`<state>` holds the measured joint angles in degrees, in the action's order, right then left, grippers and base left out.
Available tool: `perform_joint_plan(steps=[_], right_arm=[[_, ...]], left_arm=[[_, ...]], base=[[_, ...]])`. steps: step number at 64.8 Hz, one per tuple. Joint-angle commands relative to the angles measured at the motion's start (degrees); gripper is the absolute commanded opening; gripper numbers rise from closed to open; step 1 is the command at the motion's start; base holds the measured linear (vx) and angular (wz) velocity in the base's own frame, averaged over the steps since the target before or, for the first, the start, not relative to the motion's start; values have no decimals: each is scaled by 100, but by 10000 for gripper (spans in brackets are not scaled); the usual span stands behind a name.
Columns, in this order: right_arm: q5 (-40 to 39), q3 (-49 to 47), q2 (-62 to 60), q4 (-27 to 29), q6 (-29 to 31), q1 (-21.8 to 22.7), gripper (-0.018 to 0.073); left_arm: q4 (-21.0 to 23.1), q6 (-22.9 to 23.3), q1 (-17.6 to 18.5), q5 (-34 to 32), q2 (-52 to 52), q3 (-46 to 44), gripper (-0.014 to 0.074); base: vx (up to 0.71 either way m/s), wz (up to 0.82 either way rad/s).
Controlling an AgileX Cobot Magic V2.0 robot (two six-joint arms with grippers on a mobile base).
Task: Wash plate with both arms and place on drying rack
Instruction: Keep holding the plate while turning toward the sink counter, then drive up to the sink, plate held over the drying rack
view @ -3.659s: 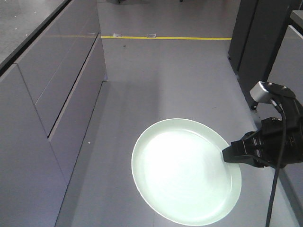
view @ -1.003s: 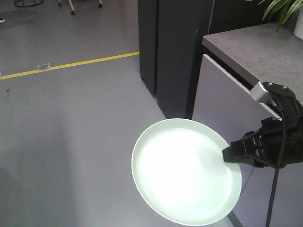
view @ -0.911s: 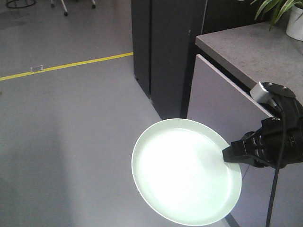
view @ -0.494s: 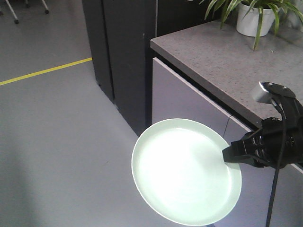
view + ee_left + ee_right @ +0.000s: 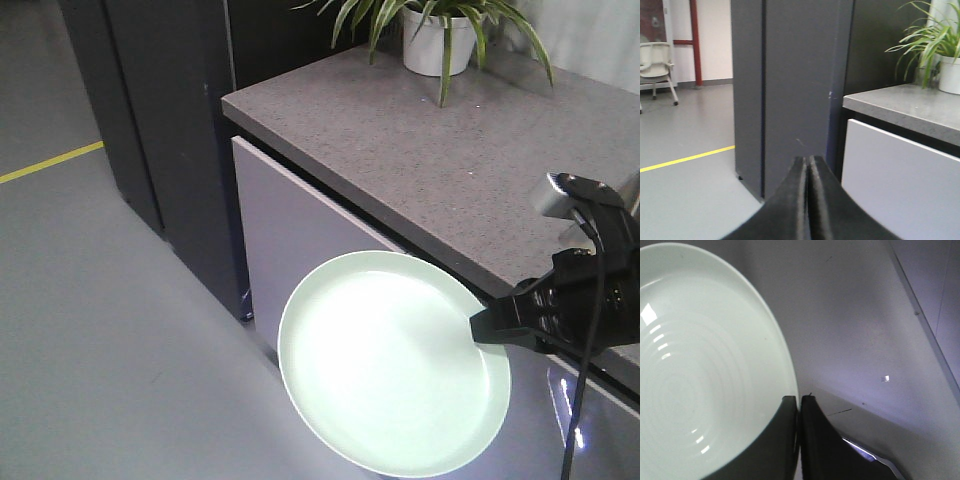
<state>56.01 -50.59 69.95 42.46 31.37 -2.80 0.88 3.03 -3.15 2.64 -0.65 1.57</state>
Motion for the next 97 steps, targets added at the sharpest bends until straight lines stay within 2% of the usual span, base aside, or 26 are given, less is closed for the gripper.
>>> perform_joint_plan(steps=[1, 97], right_arm=[[-82, -147, -137, 278, 58, 15, -8], [-82, -147, -137, 278, 58, 15, -8]], left_arm=[[13, 47, 14, -405, -86, -150, -6], [13, 47, 14, -405, -86, -150, -6]], base=[[10, -32], [9, -34]])
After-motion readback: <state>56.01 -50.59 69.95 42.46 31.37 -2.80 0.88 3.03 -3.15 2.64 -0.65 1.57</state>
